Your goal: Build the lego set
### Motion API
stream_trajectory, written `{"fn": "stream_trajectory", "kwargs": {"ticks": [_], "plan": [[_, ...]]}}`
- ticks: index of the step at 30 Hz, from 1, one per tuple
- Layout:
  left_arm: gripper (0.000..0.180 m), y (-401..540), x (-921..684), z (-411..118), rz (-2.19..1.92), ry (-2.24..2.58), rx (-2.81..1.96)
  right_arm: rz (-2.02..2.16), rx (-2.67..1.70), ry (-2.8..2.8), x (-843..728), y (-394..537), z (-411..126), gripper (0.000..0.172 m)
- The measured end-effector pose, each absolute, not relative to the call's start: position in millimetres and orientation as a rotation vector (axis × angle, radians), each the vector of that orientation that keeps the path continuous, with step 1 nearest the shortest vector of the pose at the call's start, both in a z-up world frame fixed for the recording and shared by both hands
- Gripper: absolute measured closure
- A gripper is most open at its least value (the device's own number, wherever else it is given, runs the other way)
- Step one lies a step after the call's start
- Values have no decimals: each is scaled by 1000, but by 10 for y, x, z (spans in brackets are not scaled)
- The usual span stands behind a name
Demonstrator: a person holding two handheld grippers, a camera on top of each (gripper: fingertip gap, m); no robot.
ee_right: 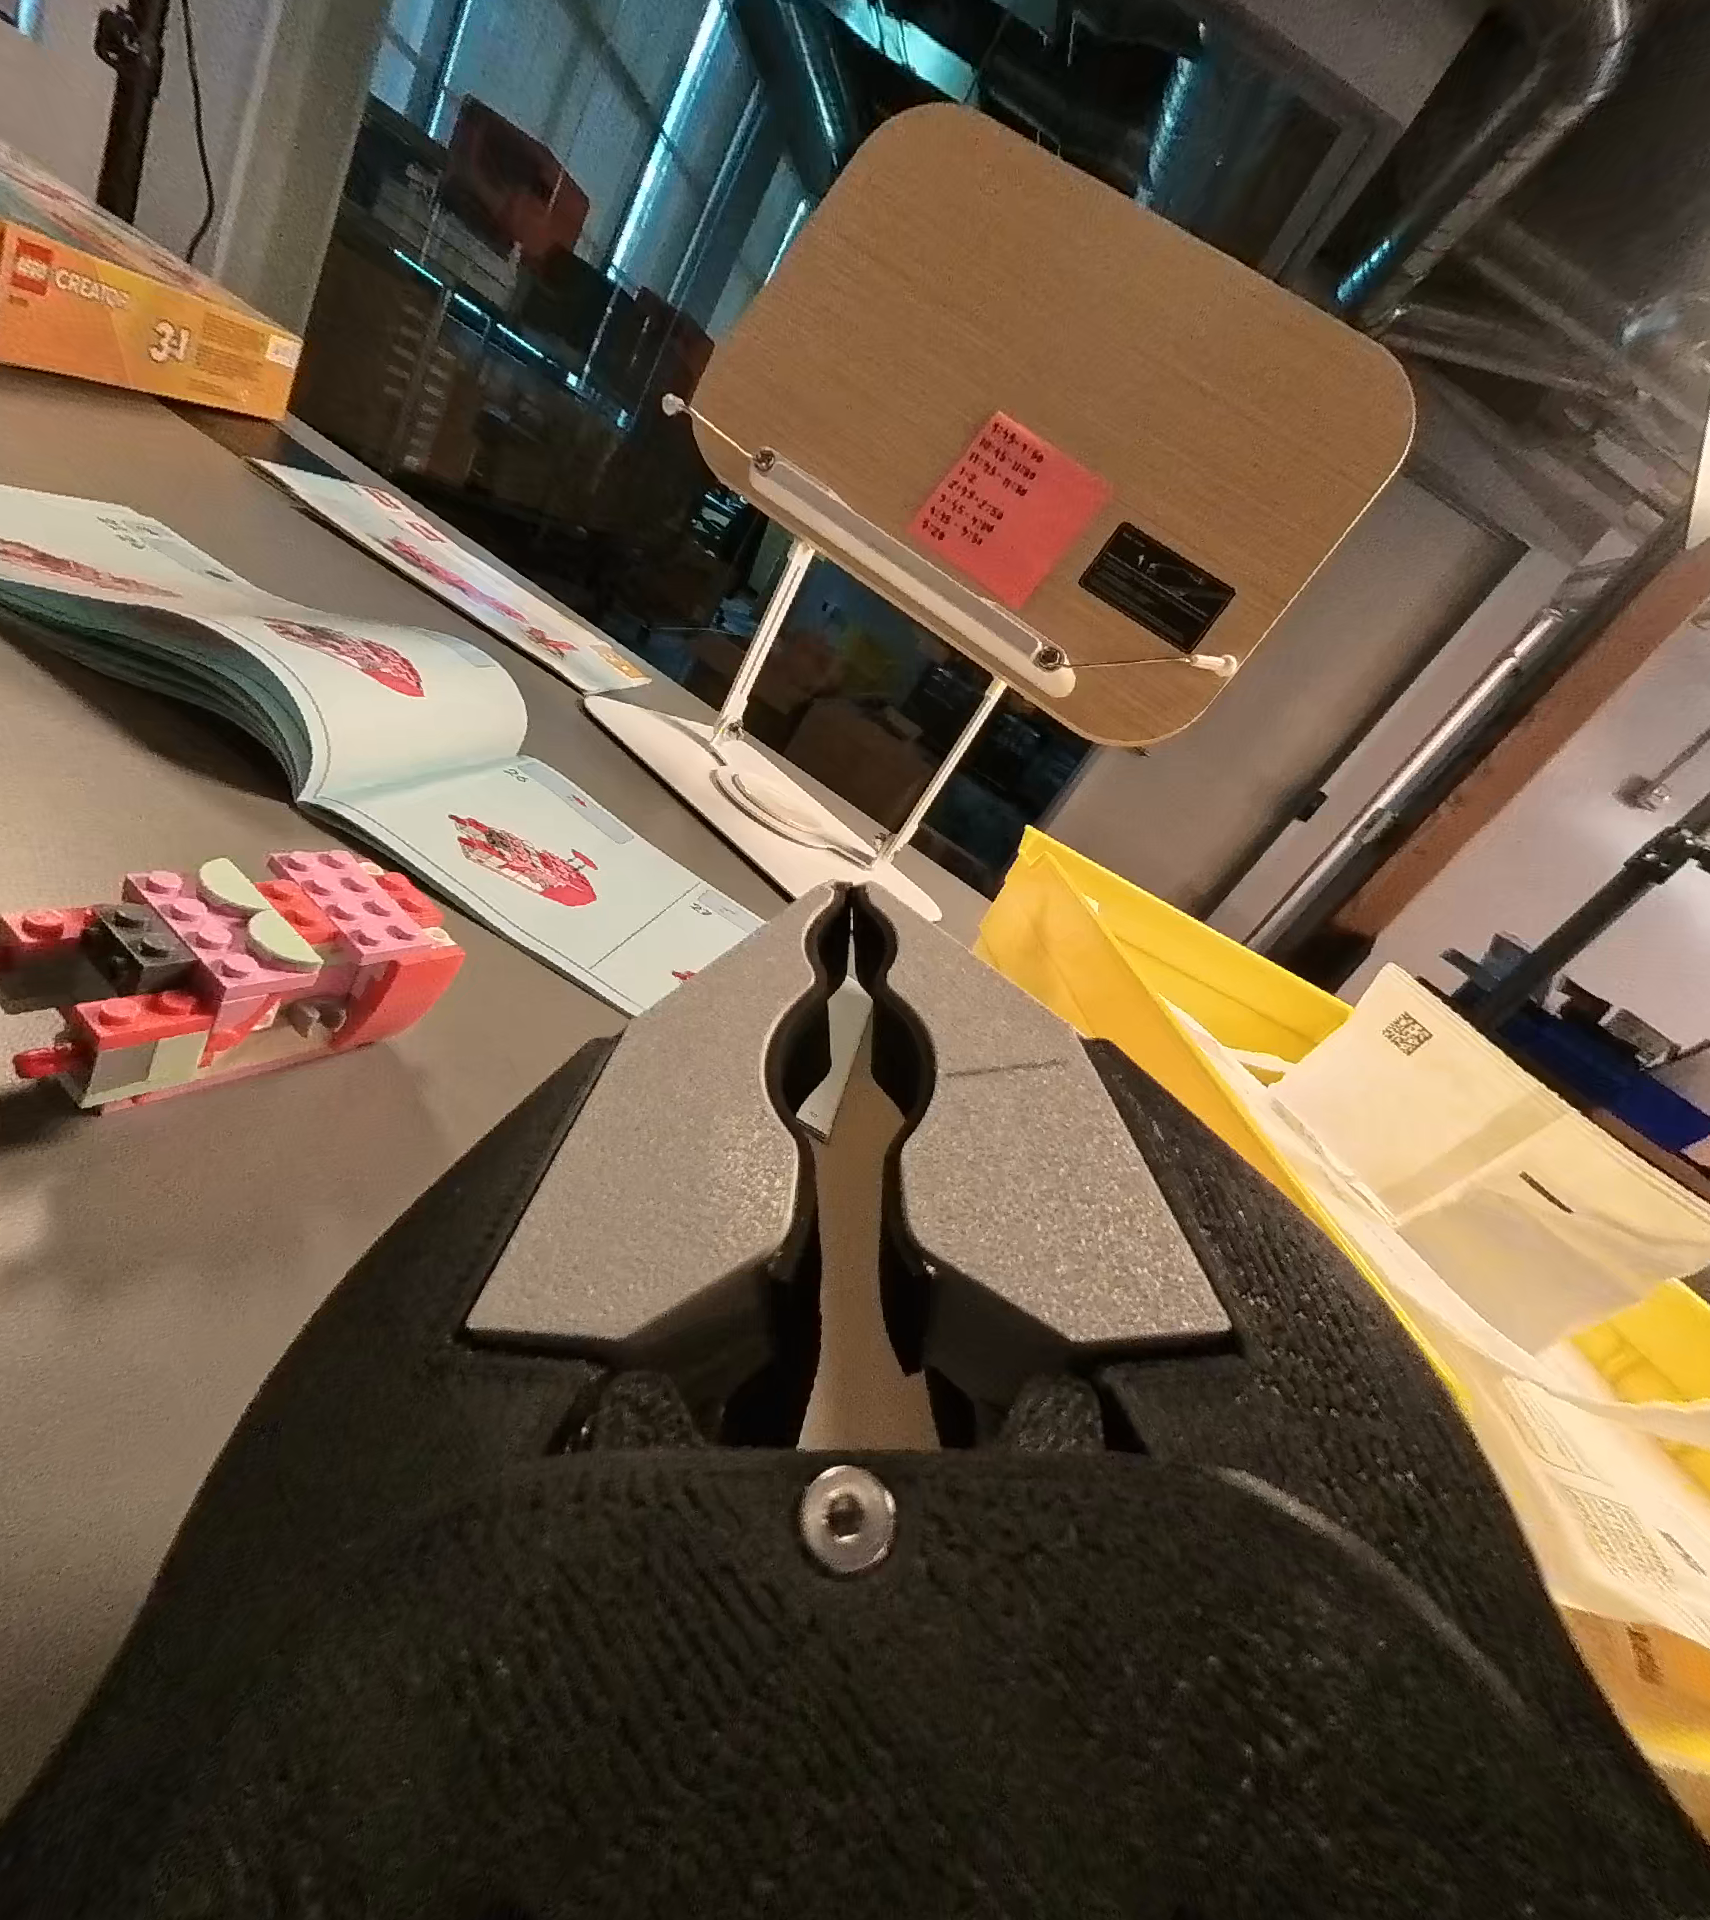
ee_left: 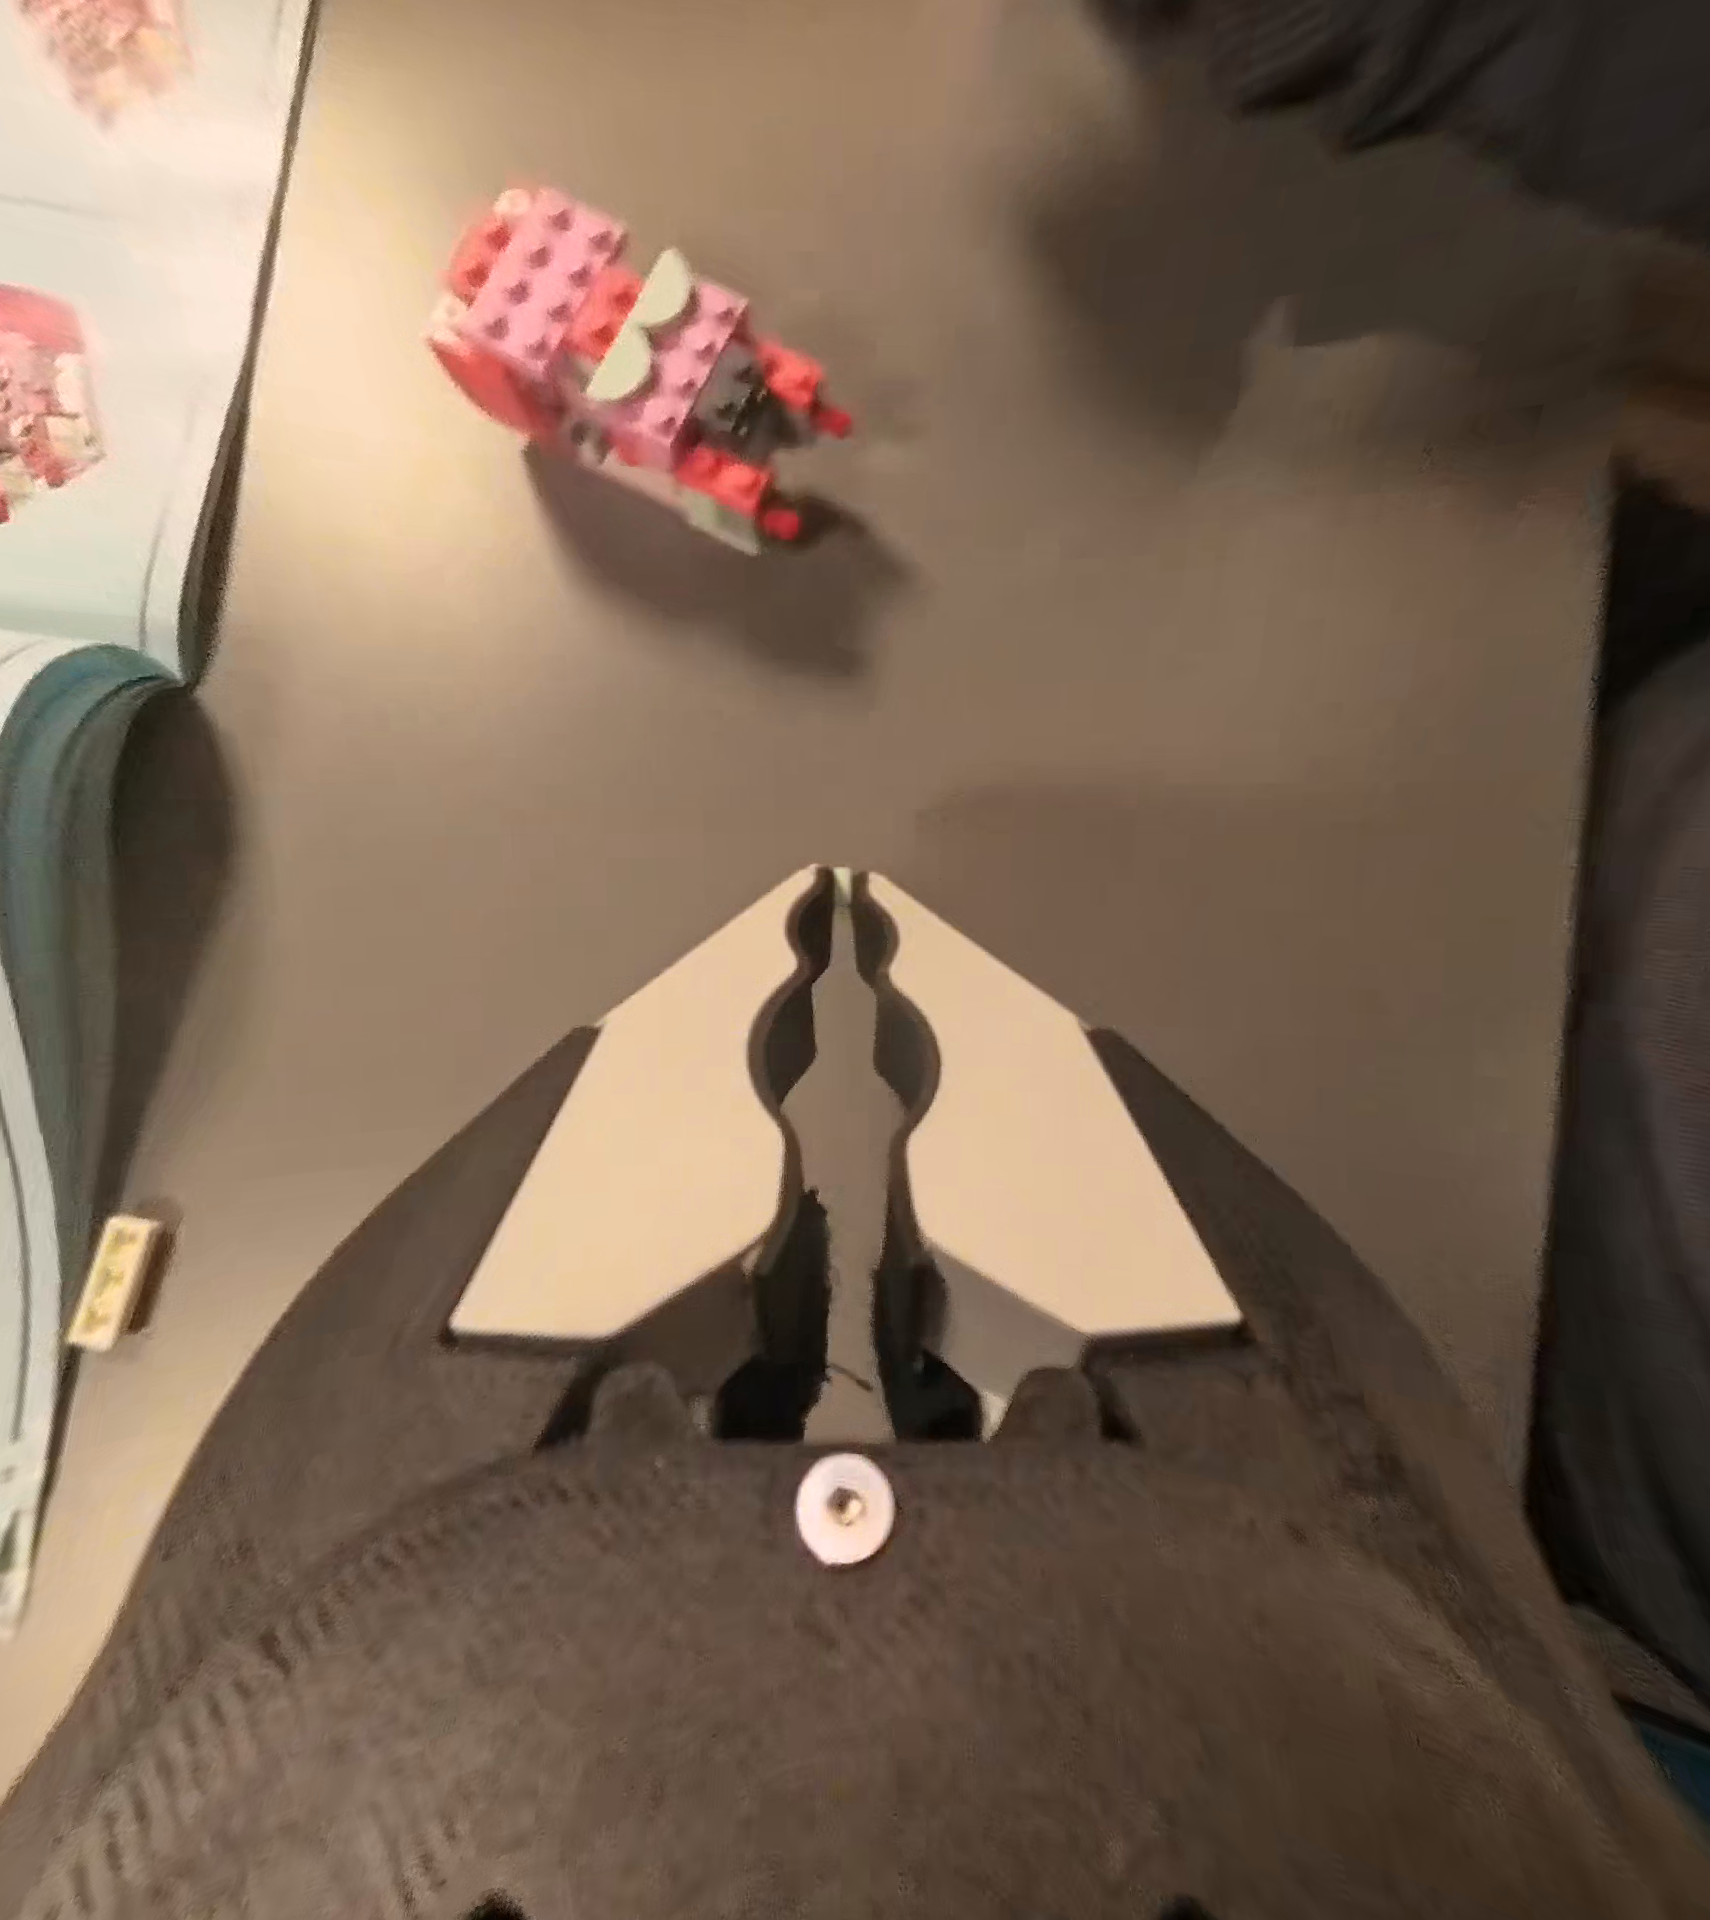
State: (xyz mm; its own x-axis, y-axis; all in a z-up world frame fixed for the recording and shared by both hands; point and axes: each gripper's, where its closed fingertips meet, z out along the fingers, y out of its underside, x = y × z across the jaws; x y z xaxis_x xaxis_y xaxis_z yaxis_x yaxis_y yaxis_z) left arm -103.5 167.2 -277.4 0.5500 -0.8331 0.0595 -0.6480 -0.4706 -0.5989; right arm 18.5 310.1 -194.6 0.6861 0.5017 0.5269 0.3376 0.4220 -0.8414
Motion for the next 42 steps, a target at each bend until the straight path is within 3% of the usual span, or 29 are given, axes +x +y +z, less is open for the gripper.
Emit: {"fn": "stream_trajectory", "kwargs": {"ticks": [7,12,14,20,24,27,31,42], "plan": [[163,1692,-1125,-2992,-421,1213,-2369,155,-1167,-860,178,3081,-1936,172],[129,1583,-1159,-2974,-493,1251,-2401,160,-1160,-860,178,3066,-1922,172],[124,1603,-1232,-2935,-451,1254,-2388,158,-1159,-861,181,3066,-1921,172],[130,1719,-1564,-1988,-520,954,-2194,157,-1163,-853,203,3076,-1918,172],[133,1719,-2426,-1301,-301,655,-2171,91,-1176,-852,245,3122,-1935,172],[133,1554,-3246,-1102,-51,447,-2264,12,-1220,-832,319,3215,-1973,172],[133,1091,-4333,-1384,259,87,-2582,6,-1233,-818,335,3237,-1977,172],[139,500,-4846,-2566,24,-24,-3225,-200,-1237,-879,313,3329,-2076,172]]}}
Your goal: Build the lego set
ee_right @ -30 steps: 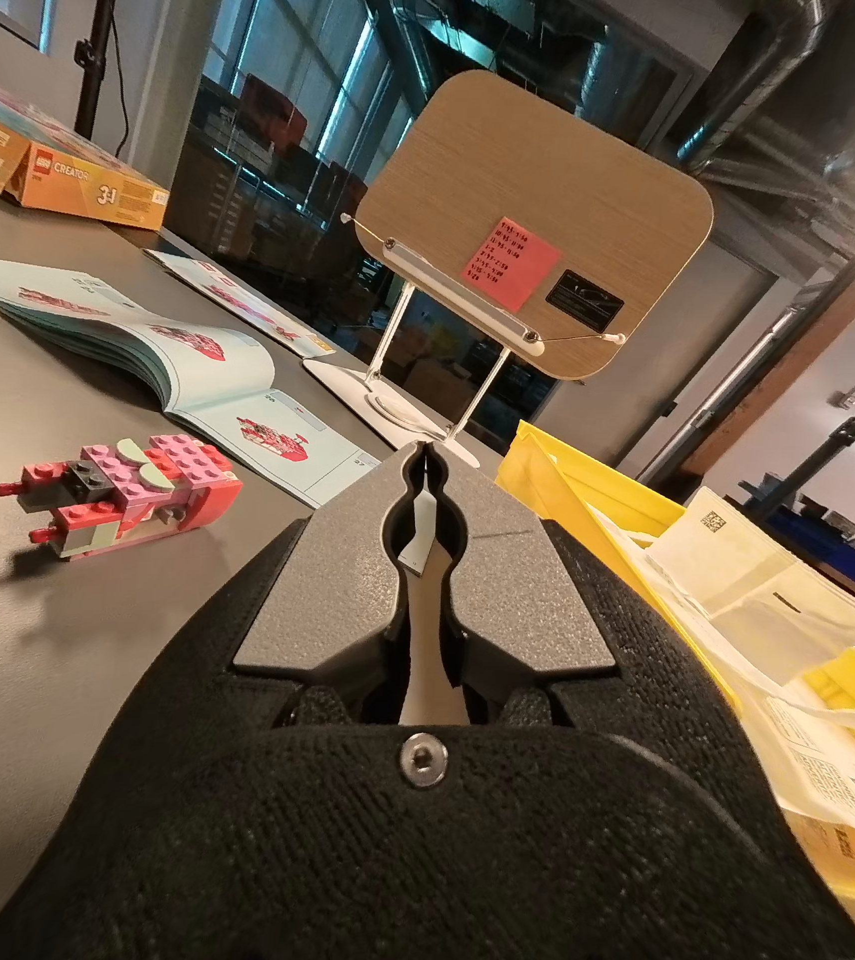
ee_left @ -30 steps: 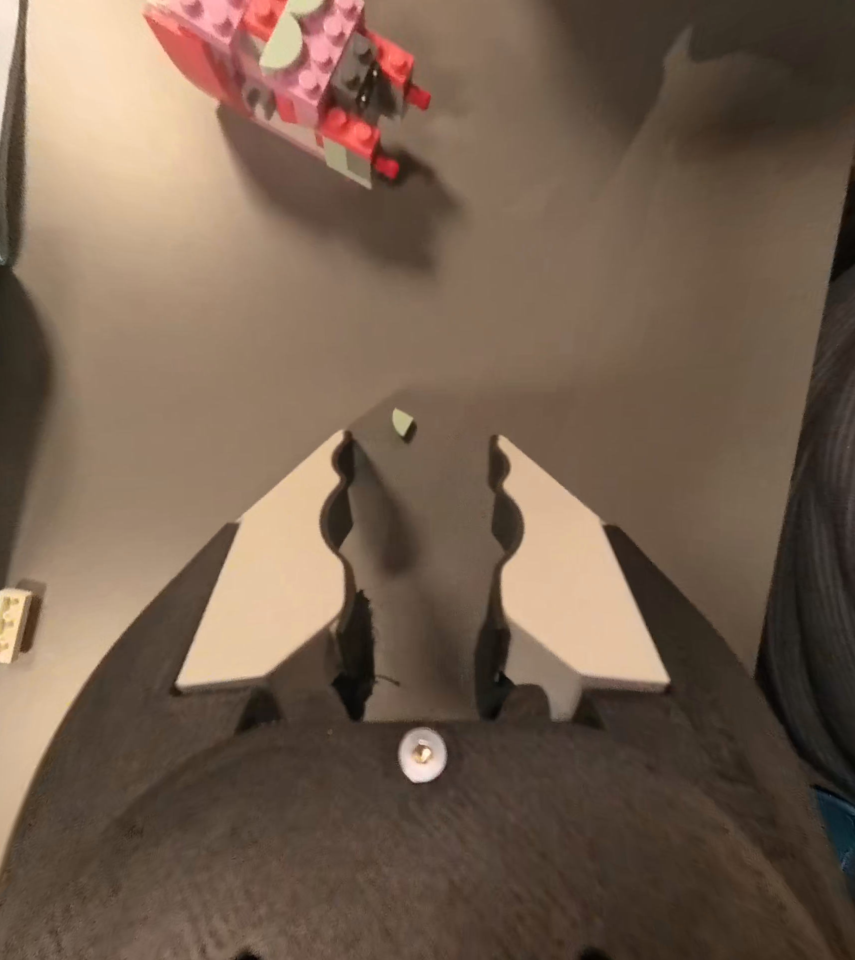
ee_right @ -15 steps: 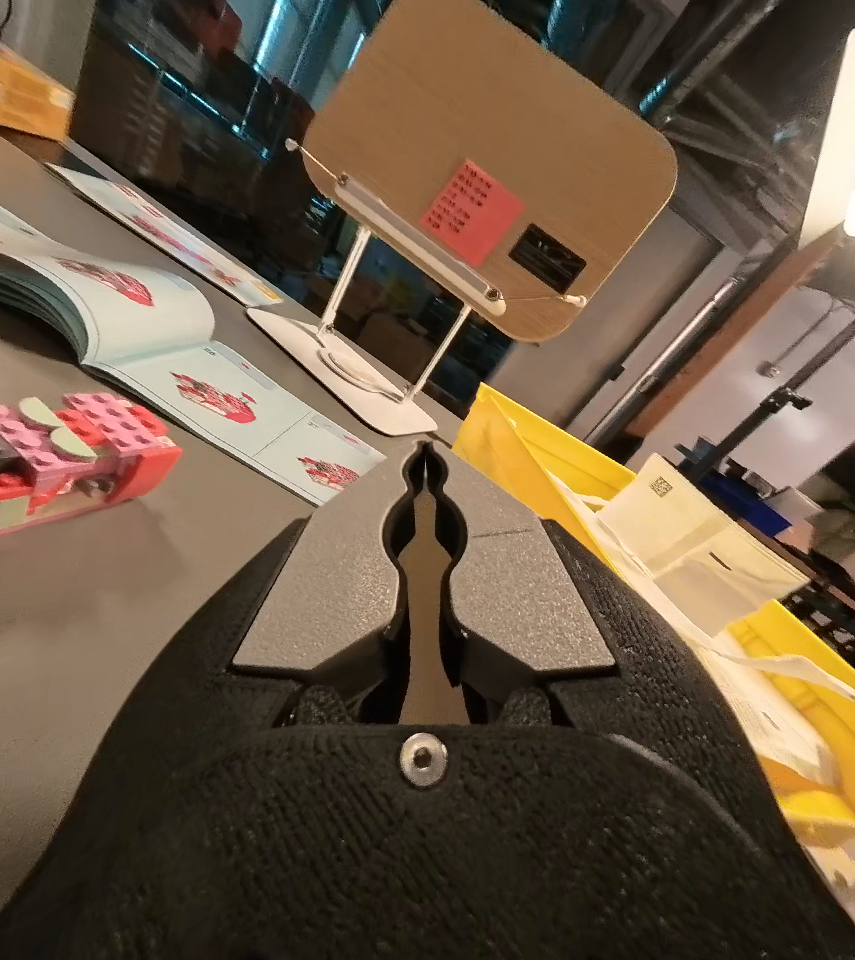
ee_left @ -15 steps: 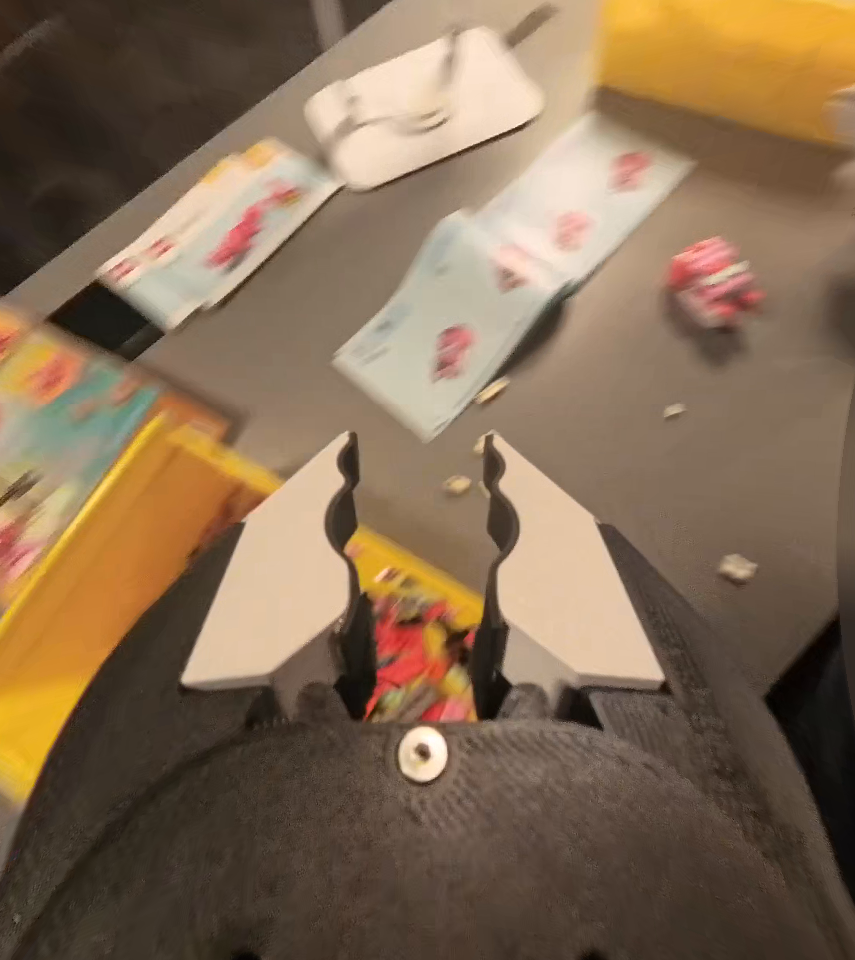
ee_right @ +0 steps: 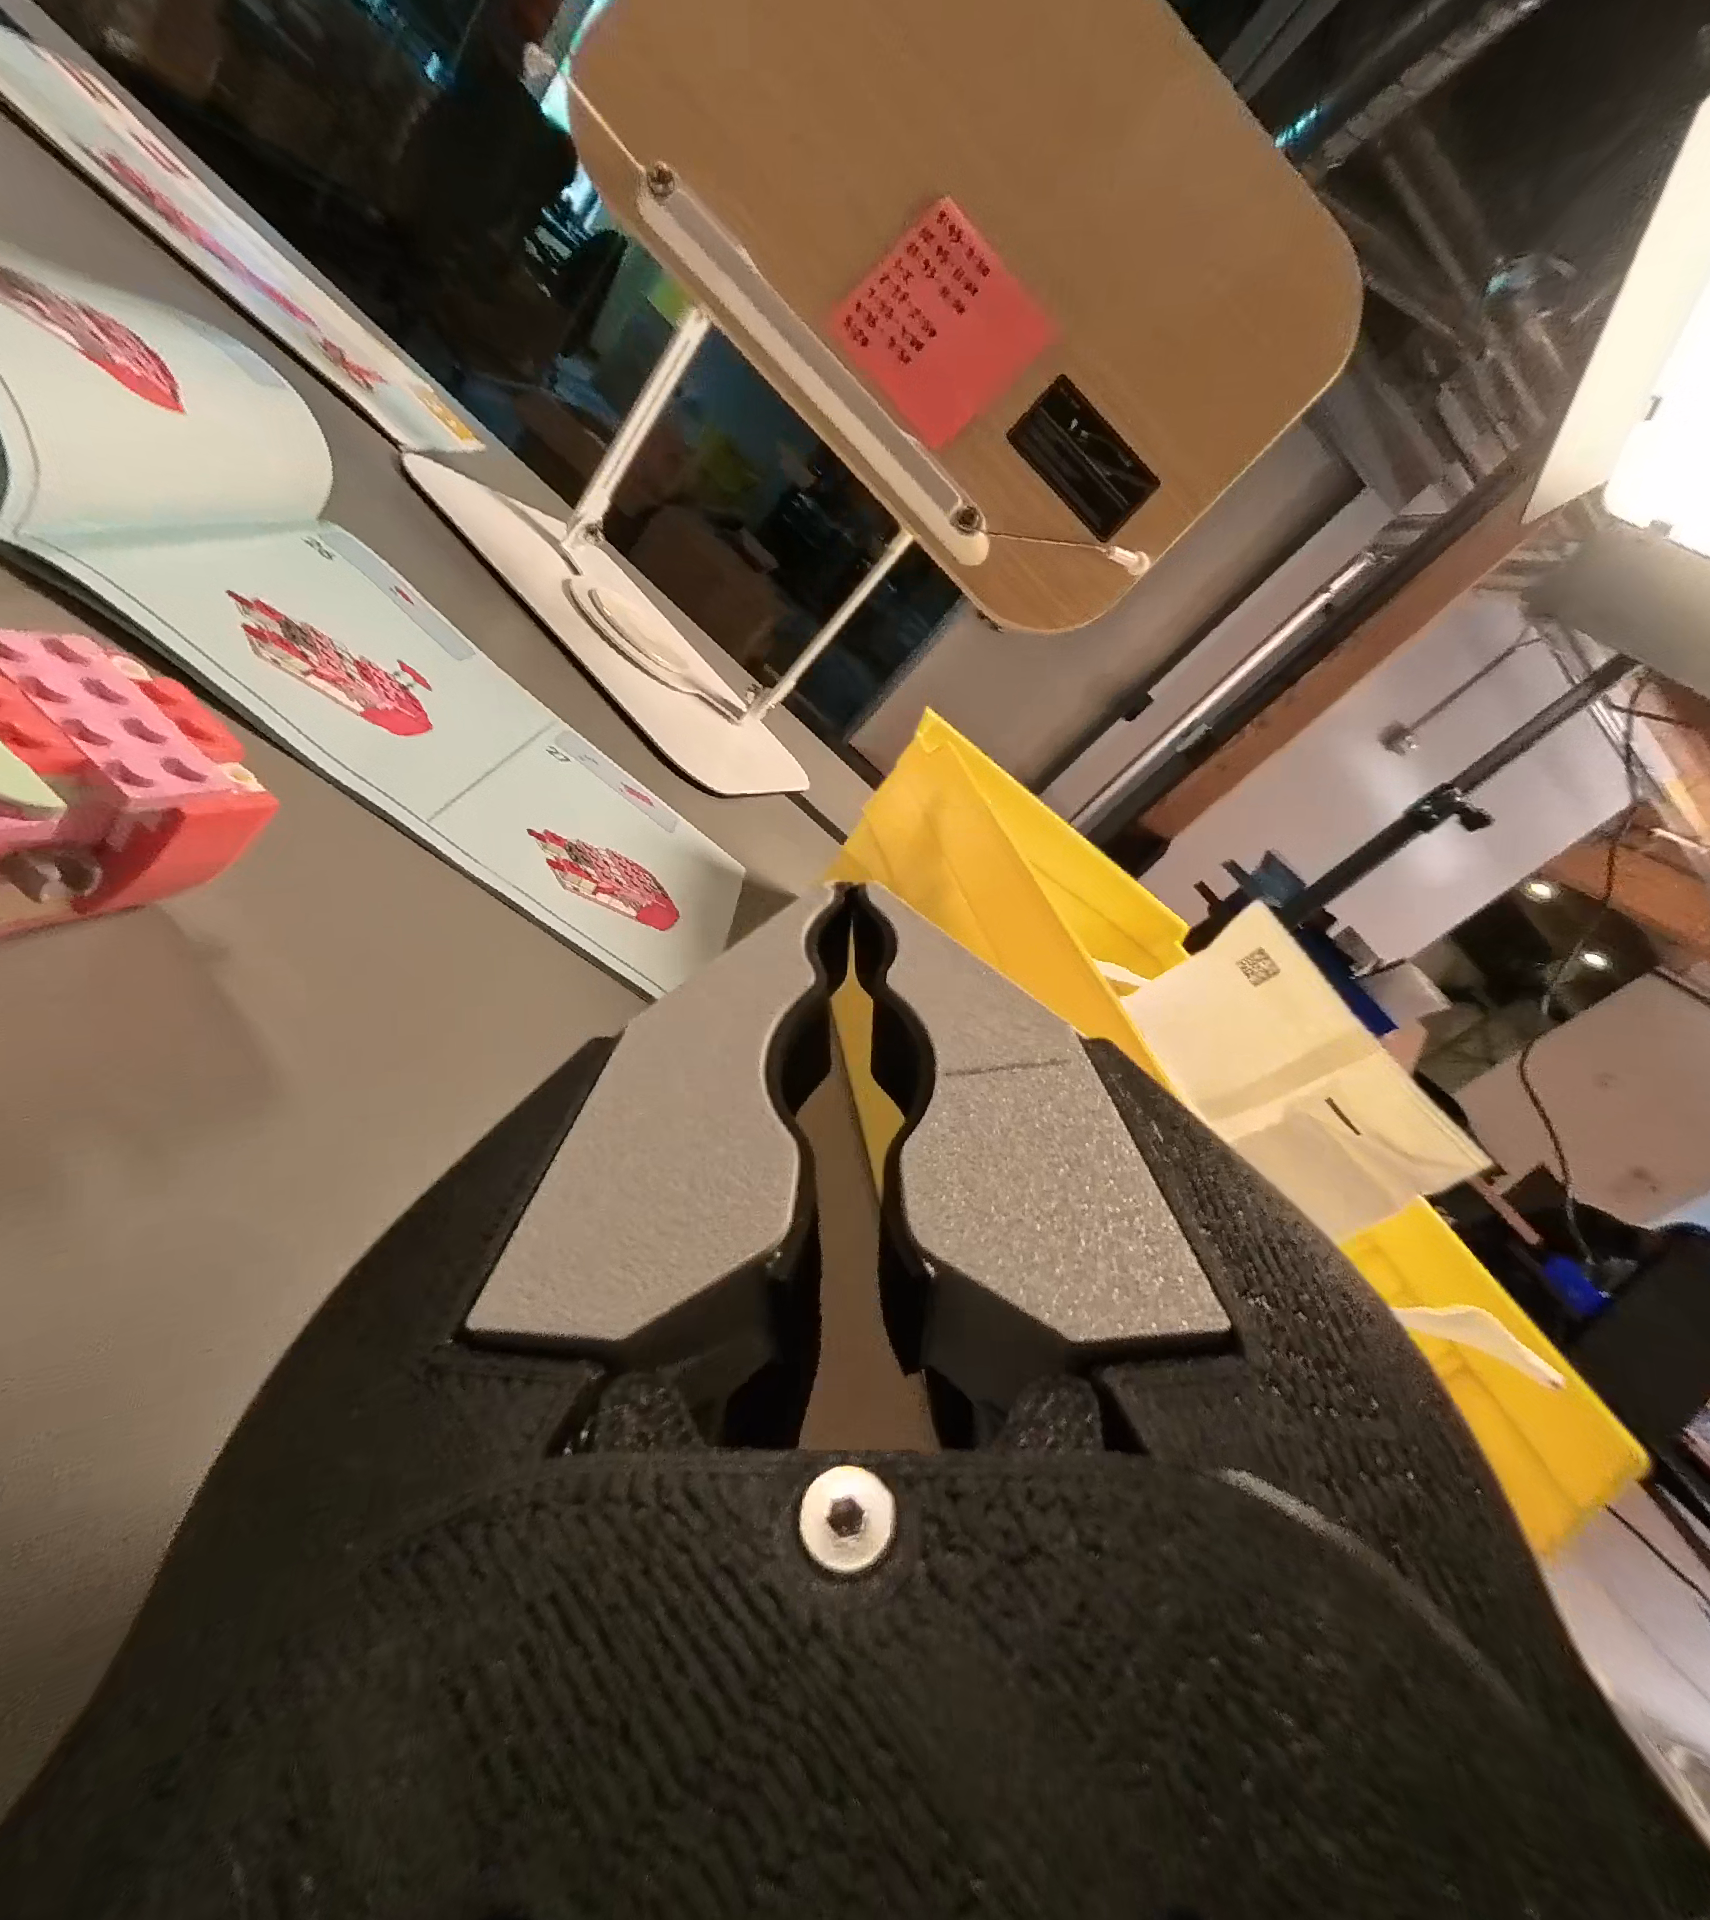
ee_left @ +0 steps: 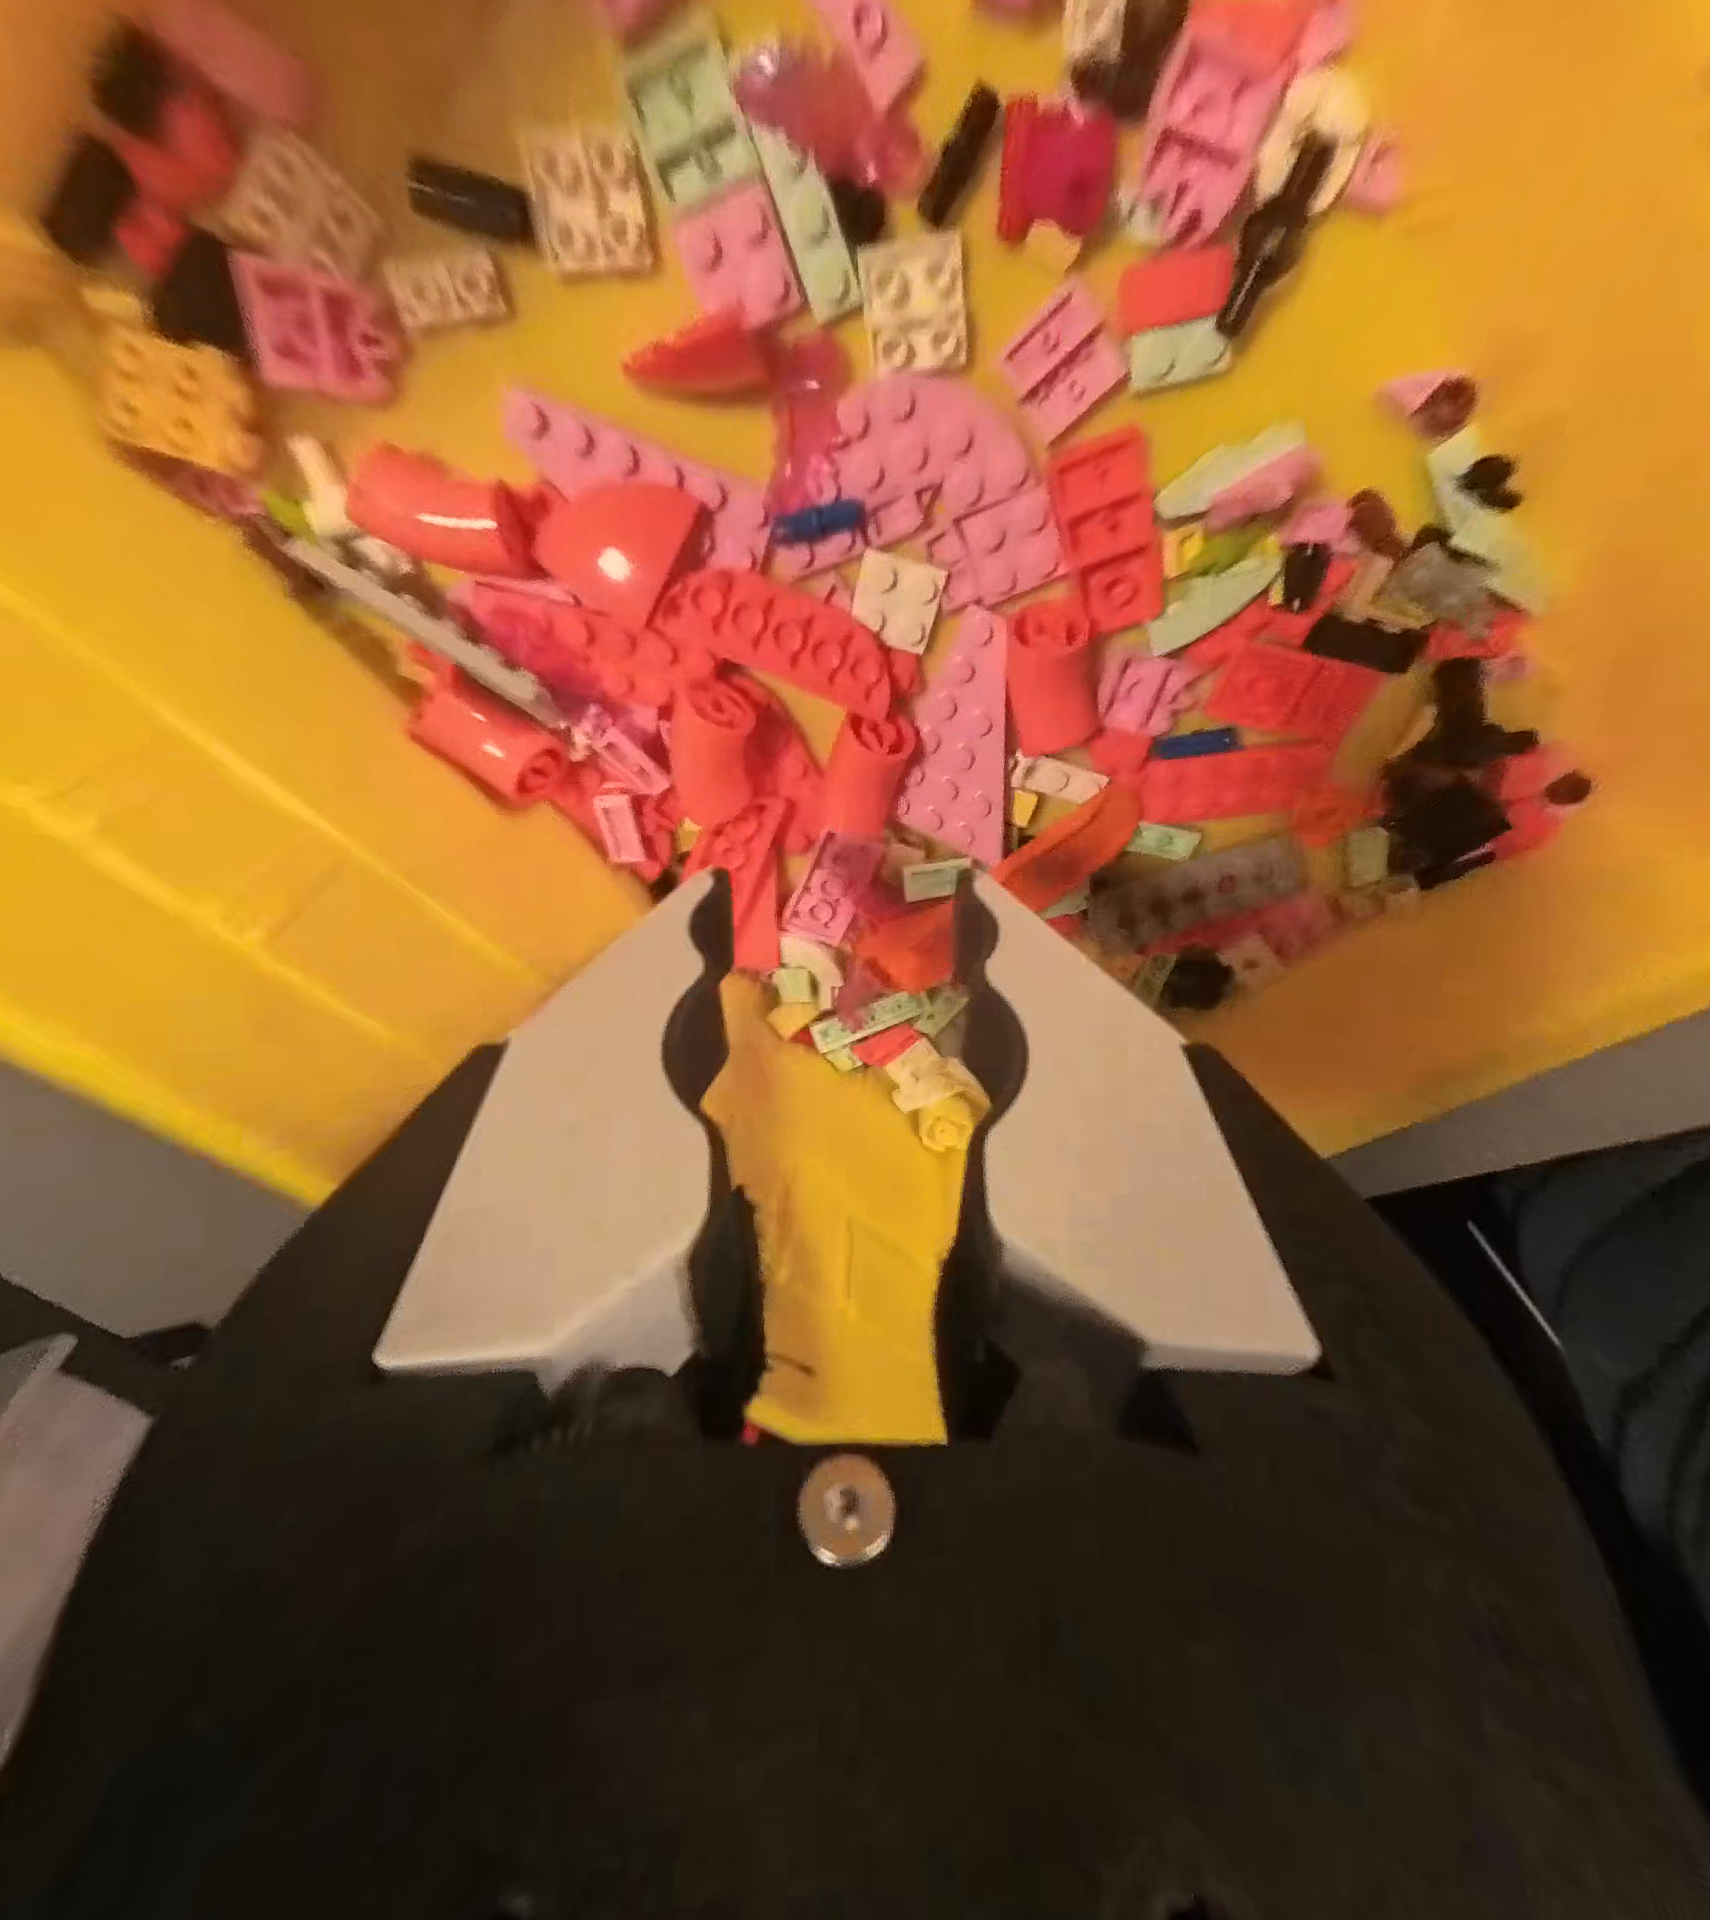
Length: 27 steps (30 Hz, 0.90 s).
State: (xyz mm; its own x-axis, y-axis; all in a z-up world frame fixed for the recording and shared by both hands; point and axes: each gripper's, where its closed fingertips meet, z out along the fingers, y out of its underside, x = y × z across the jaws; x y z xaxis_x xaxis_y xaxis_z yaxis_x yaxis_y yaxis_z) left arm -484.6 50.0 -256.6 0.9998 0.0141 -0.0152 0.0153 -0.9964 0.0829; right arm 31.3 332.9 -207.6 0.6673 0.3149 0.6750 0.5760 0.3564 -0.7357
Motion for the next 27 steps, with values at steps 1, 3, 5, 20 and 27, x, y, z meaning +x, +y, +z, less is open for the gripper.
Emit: {"fn": "stream_trajectory", "kwargs": {"ticks": [1,3,5,20,27], "plan": [[139,479,-4818,-2635,2,3,3034,-216,-1239,-881,317,3337,-2084,172],[139,422,-4788,-2745,21,-27,2983,-237,-1247,-886,320,3354,-2102,172],[139,362,-4766,-2817,41,-48,2939,-248,-1255,-889,321,3370,-2119,172],[140,381,-4657,-2689,96,-186,2961,-274,-1268,-899,322,3393,-2151,172],[128,-95,-4770,-2811,-88,-239,2657,-260,-1260,-900,309,3378,-2140,172]]}}
